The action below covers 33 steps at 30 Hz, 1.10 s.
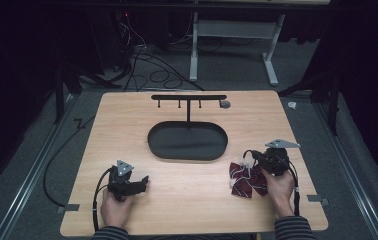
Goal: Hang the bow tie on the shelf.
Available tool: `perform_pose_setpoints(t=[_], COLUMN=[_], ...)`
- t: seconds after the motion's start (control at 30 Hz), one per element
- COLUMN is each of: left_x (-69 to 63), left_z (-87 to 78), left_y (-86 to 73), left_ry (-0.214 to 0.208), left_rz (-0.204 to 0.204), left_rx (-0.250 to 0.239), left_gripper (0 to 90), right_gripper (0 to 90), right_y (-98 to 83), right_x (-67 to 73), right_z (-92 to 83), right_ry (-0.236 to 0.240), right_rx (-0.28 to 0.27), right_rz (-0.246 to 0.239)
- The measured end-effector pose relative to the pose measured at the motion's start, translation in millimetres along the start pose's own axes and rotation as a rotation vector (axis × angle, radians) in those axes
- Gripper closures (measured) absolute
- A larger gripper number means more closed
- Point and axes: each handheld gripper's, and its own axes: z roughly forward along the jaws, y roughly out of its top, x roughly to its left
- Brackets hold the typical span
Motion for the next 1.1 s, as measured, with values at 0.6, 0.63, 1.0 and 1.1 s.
perform_pose_setpoints(t=[0.6, 0.63, 1.0, 1.1], left_x=[0.1, 0.1, 0.1, 0.1], left_z=[-0.1, -0.1, -0.2, -0.2], left_y=[-0.2, -0.2, -0.3, -0.2], left_ry=[-0.001, -0.001, -0.001, -0.004], left_rz=[0.0, -0.001, 0.0, 0.0], left_rx=[-0.001, -0.001, -0.001, 0.0], left_gripper=[17.3, 17.4, 17.3, 17.3], right_gripper=[90.0, 90.0, 90.0, 90.0], right_y=[32.0, 33.1, 46.4, 50.6], right_x=[26.0, 27.4, 42.7, 47.0], right_z=[-24.7, -25.5, -31.8, -32.3], right_ry=[0.049, 0.051, 0.079, 0.086], right_rx=[-0.097, -0.099, -0.124, -0.127], right_rz=[-0.077, -0.077, -0.114, -0.124])
